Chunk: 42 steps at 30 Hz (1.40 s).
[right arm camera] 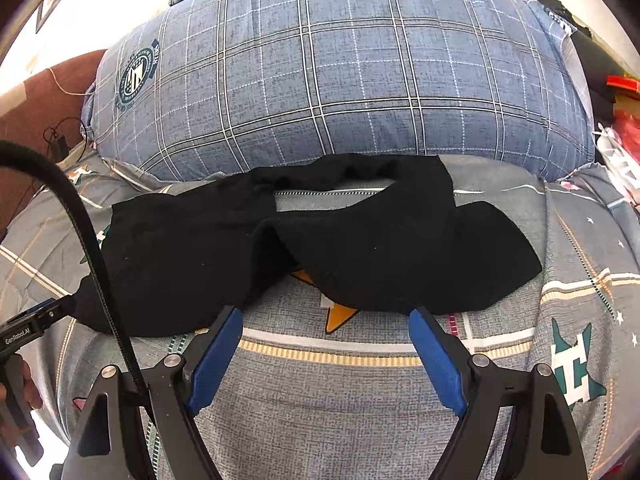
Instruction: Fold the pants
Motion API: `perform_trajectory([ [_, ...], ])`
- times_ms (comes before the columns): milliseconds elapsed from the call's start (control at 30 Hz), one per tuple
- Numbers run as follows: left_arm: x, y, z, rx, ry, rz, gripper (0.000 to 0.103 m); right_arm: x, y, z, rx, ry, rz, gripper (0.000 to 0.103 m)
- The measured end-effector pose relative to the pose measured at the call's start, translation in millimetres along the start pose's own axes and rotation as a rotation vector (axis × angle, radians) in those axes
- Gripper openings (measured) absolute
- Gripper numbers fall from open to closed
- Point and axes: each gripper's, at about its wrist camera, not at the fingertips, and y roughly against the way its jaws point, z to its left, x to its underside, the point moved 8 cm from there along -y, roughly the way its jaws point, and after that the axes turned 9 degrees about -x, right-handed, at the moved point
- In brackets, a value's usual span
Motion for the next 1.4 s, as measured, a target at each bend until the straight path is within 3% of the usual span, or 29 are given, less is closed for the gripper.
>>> perform_trajectory([
  [567,16.1,-18.8,-1.8,0.080,0.132,0.120,0.086,7.0,7.2,-37.4,0.048,-0.061,0.001,0.083],
  [867,0.0,-32.8,-12.5,0.062,0.213,0.148,0.086,4.4,9.0,-76.8,0.072,-0.140,-0.007,0.083],
  [1200,-9.5,-42.7,-25.0,0.053,0.201,0.127,0.086,-8.3,18.7,-134.3,0.142,-0.256,-0.060,0.083],
  [1267,-11.3,-42.4,-25.5,0.057,0.207,0.116,0.077,-10.9,16.8,-149.4,0.183,-0.278,-0.057,0.083],
  [1333,-12.6,-42.4,-24.3,0.044,0.198,0.110,0.052,-15.0,11.7,-161.3,0.223,-0.276,-0.049,0.083],
  [1400,-14.3,-42.5,-24.4,0.038,0.182,0.103,0.039,-19.2,5.1,-172.0,0.246,-0.272,-0.047,0.082],
])
